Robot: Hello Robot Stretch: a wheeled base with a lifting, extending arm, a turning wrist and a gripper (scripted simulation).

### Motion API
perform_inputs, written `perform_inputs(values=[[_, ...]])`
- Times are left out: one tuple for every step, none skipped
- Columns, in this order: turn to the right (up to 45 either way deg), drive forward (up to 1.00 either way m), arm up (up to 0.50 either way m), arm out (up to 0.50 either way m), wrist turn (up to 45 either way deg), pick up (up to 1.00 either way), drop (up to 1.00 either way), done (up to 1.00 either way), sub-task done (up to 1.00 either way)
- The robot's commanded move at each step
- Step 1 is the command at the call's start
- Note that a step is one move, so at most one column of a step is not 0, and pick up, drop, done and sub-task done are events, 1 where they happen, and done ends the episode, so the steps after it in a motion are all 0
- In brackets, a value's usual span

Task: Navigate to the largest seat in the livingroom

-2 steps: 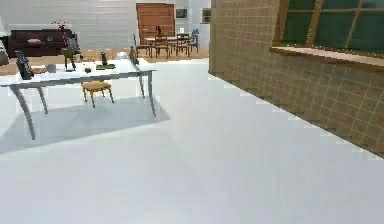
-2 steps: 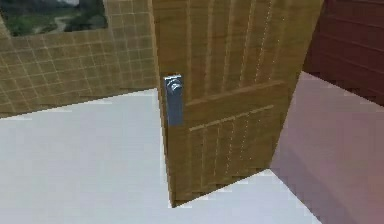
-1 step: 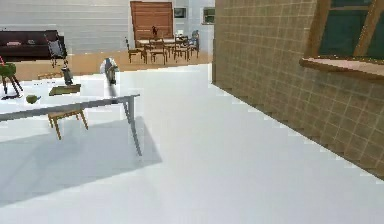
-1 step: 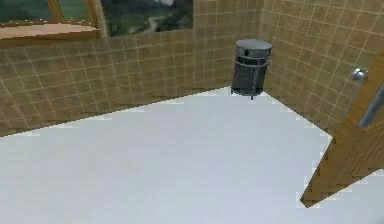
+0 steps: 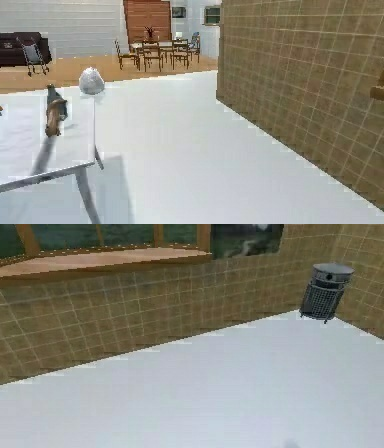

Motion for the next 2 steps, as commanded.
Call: perform_inputs(values=[[0.0,0.9,0.0,0.0,0.0,0.0,0.0,0.0,0.0],[-18.0,0.0,0.0,0.0,0.0,0.0,0.0,0.0,0.0]])
